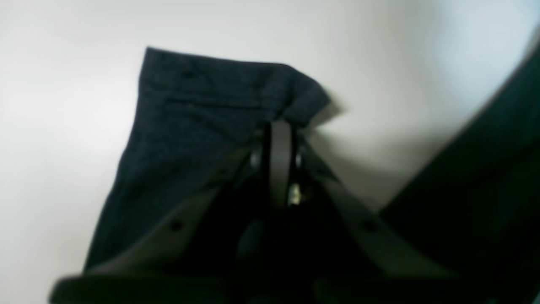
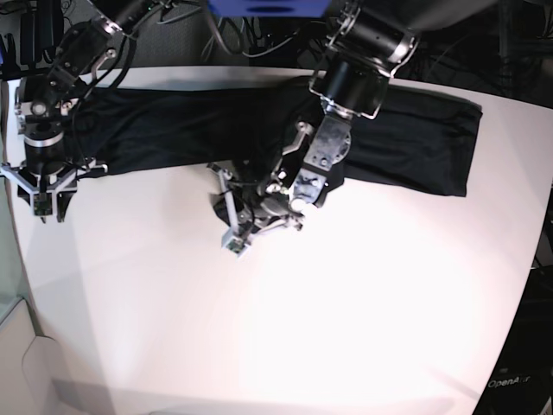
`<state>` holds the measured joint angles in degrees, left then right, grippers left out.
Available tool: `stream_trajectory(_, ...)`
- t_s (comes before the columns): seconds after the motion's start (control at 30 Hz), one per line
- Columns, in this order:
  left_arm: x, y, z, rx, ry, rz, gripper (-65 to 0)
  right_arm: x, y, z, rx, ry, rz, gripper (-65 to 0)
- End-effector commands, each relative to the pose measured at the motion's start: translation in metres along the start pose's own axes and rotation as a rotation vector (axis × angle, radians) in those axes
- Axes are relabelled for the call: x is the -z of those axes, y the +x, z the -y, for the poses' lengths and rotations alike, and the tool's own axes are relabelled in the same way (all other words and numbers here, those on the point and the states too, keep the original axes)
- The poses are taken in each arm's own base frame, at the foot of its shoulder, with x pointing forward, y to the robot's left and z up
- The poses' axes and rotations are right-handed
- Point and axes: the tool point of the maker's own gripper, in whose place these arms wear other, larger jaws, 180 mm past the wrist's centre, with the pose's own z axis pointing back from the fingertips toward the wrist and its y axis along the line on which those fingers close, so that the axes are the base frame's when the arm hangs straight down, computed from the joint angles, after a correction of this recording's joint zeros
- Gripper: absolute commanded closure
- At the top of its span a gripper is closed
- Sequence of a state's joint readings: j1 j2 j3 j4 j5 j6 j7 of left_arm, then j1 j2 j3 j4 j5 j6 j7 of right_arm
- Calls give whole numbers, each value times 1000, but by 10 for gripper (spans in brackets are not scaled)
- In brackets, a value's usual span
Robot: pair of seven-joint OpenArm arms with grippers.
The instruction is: Fold the T-shirt properly
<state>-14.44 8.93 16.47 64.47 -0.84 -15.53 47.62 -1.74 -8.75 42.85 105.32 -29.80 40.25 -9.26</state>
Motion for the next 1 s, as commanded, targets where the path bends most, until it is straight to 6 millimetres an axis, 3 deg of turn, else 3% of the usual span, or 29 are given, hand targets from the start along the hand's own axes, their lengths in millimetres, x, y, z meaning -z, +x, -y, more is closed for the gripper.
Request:
stream_trajectory(0.0,-10,14,-9,-6,32,36,0,0,15,5,3,-16,55,-177)
stream_trajectory(0.23,-84,49,-40,-90,136,196,0,-1,15,5,2,-15,56,-177)
stream_trajectory(0.37,-131,39,-67,-137,234,242,0,-1,13,3,3,-11,53,-177)
stream_trajectory(0.5,-164,9,-89,-185,326,244,0,2,12,-4,7,12,52,-177)
stream_trajectory(0.8,-199,-75,-139,-383,432,183,0,4,5,-9,18,26,38,-177)
stream_trajectory(0.97,-222,-108,-160,-449,443,187,0,5,6,-9,17,27,39,-177)
